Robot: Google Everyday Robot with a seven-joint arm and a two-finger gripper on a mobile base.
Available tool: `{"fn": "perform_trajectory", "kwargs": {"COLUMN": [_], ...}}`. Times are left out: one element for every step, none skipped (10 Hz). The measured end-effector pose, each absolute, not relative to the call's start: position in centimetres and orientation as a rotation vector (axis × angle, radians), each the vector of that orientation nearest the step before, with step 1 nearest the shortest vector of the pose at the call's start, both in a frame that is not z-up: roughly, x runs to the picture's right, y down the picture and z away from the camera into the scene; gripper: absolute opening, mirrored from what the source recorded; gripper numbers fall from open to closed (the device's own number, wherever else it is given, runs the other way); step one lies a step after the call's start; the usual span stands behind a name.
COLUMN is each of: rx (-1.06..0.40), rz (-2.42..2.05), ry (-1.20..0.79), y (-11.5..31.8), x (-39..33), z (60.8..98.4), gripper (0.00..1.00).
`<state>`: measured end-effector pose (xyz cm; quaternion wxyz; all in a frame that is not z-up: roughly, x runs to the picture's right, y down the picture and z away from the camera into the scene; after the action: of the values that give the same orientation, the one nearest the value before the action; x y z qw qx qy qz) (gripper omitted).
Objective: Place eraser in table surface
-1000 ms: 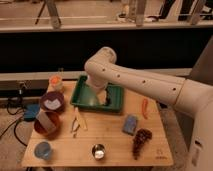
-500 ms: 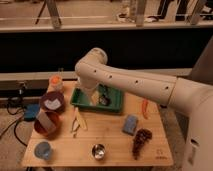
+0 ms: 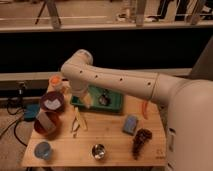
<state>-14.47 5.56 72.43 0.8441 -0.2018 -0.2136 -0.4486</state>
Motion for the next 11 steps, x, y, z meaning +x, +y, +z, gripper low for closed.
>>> {"fn": "perform_trajectory", "kwargs": {"rx": [-0.434, -0.438, -0.441, -0.438, -0.435, -0.430, -0.419, -0.407, -0.394, -0.381, -0.365], "rz": [-0.968, -0.985, -1.001, -1.014, -1.037, -1.055, -1.081, -1.111, -1.141, -1.179, -1.227], "ry": [-0.457, -0.458, -0.459, -0.456, -0.456, -0.459, -0.462, -0.469, -0.479, -0.493, -0.515], "y": [5.9, 6.1, 6.4, 6.4, 6.6, 6.8, 6.9, 7.0, 7.0, 7.1, 7.3], "x": [-15.1, -15.4, -15.8, -16.1, -16.6, -17.0, -17.5, -17.9, -18.3, -19.0, -19.9], "z": [72.4, 72.4, 72.5, 72.6, 72.7, 72.7, 72.7, 72.9, 73.1, 73.3, 73.4], "gripper": [0.80, 0.80, 0.80, 0.80, 0.80, 0.80, 0.80, 0.80, 0.80, 0.80, 0.80]}}
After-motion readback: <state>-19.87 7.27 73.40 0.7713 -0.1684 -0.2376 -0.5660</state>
